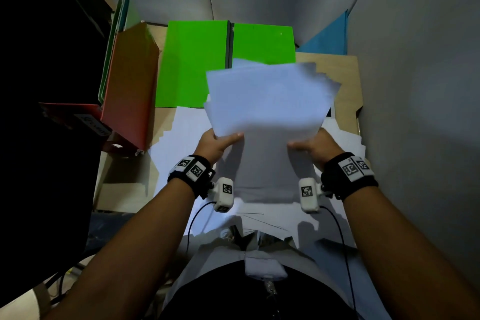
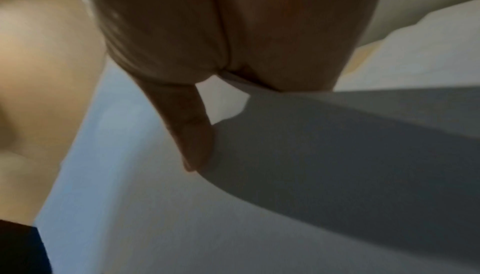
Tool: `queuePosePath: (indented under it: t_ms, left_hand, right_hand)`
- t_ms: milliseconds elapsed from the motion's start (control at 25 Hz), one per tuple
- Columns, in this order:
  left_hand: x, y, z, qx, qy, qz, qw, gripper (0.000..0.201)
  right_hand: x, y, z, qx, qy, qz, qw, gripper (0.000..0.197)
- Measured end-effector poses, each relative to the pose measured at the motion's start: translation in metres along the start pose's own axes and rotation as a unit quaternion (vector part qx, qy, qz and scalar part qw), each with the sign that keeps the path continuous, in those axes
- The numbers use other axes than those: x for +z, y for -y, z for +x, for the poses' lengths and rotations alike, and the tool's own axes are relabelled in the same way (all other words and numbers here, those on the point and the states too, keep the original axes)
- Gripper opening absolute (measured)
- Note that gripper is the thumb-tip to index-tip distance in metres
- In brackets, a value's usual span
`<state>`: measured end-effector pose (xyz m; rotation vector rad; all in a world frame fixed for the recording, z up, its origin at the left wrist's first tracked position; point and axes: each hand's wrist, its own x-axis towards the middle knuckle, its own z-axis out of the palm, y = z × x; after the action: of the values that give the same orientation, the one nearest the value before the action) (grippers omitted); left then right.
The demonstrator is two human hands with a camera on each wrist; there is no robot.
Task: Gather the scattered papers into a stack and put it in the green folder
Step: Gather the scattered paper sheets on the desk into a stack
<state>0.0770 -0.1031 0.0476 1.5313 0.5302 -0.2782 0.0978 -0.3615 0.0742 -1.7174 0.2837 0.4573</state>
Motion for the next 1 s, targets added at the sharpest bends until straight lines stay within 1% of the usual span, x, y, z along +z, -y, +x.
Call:
queuePosePath:
  t_ms: [80,120,160,200,240,360,400,480,600,640,720,800,840,880,920,960,1000]
  left_hand:
    - [0.006,-0.023,-0.010,0.092,-0.012,0.003,0.996,0.063]
    - [0.010,-0.032,-0.014,0.138,-0.007,0.000,0.990,0.063]
    - [0.013,-0.040,-0.017,0.165,-0.006,-0.008,0.986,0.064]
    - [0.015,-0.044,-0.019,0.177,-0.009,-0.028,0.984,0.064]
    - [0.016,-0.044,-0.020,0.177,-0.019,-0.039,0.983,0.065]
    - [0.015,-0.031,-0.020,0.157,-0.054,-0.052,0.985,0.069]
    - [0.014,-0.029,-0.021,0.154,-0.060,-0.047,0.985,0.069]
    - [0.014,-0.026,-0.022,0.169,-0.071,-0.040,0.982,0.062]
    - [0.017,-0.021,-0.023,0.166,-0.060,-0.038,0.984,0.051]
    - [0.016,-0.019,-0.024,0.162,-0.057,-0.033,0.985,0.048]
    - [0.012,-0.021,-0.024,0.157,-0.054,-0.016,0.986,0.046]
    - [0.001,-0.023,-0.014,0.154,-0.033,0.023,0.987,0.041]
    - [-0.007,-0.023,-0.009,0.150,-0.026,0.046,0.987,0.037]
    - [-0.014,-0.020,-0.003,0.141,-0.027,0.072,0.987,0.035]
    - [-0.019,-0.018,0.001,0.129,-0.034,0.088,0.987,0.034]
    - [-0.025,-0.012,0.003,0.112,-0.047,0.099,0.988,0.032]
    - [-0.029,-0.007,0.002,0.086,-0.063,0.110,0.988,0.029]
  right_hand:
    - [-0.002,0.007,0.005,-0.060,-0.014,0.040,0.997,0.051]
    - [-0.001,0.013,0.006,-0.072,-0.032,0.048,0.996,0.052]
    - [0.001,0.014,0.009,-0.079,-0.047,0.057,0.994,0.054]
    - [0.004,0.014,0.010,-0.083,-0.061,0.057,0.993,0.057]
    - [0.008,0.012,0.010,-0.081,-0.069,0.054,0.993,0.056]
    - [0.021,0.002,0.008,-0.066,-0.088,0.025,0.994,0.026]
    - [0.024,-0.001,0.006,-0.058,-0.085,0.038,0.994,0.022]
    - [0.026,-0.006,0.004,-0.042,-0.095,0.050,0.993,0.022]
    - [0.026,-0.012,0.003,-0.018,-0.128,0.062,0.990,0.030]
    - [0.027,-0.012,0.003,-0.017,-0.133,0.072,0.988,0.029]
    - [0.029,-0.007,0.004,-0.047,-0.132,0.071,0.988,0.030]
    - [0.030,-0.003,0.005,-0.073,-0.119,0.060,0.988,0.036]
    - [0.031,-0.004,0.005,-0.078,-0.096,0.045,0.991,0.032]
    - [0.030,-0.007,0.002,-0.070,-0.075,0.011,0.995,0.028]
    - [0.028,-0.016,0.001,-0.047,-0.072,-0.034,0.996,0.033]
    - [0.026,-0.031,0.002,-0.002,-0.099,-0.090,0.991,0.046]
    - [0.017,-0.049,0.002,0.061,-0.150,-0.161,0.973,0.064]
